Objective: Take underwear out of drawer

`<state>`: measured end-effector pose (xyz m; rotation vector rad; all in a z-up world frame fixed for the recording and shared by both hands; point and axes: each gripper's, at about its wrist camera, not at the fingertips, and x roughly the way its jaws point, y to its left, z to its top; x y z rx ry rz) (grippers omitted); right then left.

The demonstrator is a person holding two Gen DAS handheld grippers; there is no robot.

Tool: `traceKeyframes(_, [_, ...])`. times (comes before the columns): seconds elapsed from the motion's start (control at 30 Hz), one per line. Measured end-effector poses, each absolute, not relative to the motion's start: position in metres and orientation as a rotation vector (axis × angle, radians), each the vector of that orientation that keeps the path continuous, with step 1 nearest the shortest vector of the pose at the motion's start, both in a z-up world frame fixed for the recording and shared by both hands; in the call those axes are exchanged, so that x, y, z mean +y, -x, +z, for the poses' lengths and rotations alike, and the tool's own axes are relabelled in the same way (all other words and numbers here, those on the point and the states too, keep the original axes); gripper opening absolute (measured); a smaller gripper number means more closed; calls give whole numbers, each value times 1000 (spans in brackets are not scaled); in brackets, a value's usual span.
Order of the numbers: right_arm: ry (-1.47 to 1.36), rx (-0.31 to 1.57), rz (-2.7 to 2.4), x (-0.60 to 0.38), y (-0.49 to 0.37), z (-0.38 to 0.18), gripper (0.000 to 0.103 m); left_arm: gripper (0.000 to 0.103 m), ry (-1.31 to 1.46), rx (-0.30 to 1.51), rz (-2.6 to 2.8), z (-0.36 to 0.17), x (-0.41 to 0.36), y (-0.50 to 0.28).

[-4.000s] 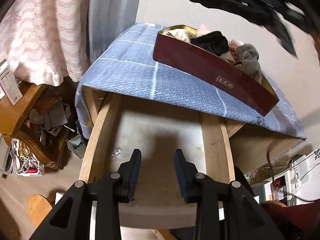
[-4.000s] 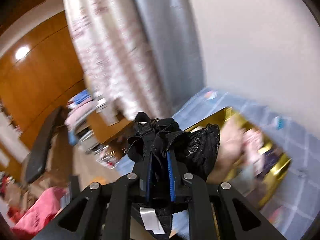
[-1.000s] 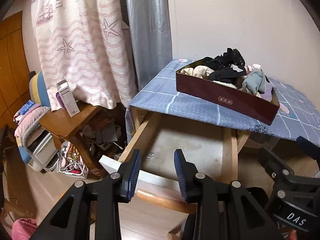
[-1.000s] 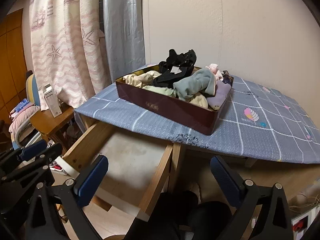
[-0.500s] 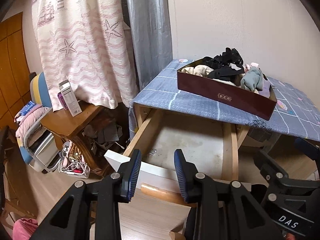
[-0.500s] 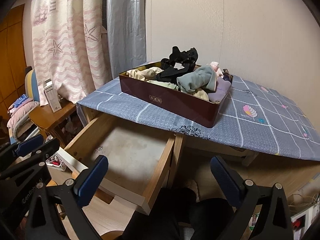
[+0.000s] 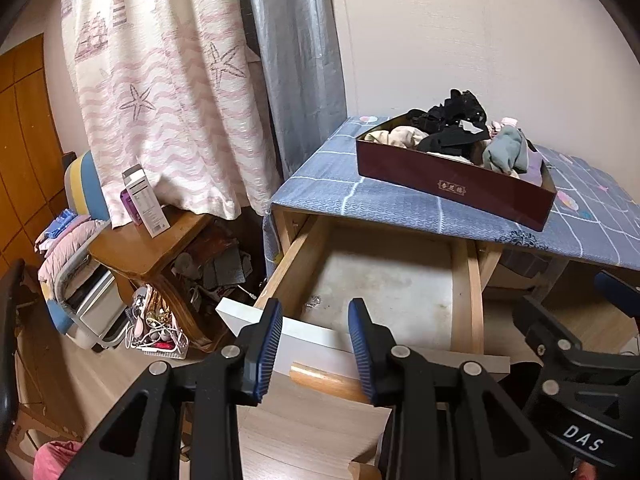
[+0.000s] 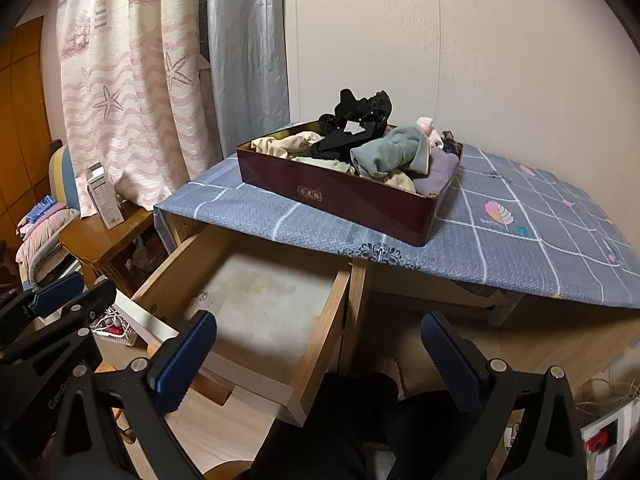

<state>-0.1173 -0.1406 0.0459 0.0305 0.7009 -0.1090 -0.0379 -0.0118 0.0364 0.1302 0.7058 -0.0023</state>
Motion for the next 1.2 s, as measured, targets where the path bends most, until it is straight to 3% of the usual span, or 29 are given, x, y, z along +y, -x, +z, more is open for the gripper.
traceKeyframes(1.2, [-20,675,-217,-137,128,50,103,34,-175,682,-19,49,-18,44])
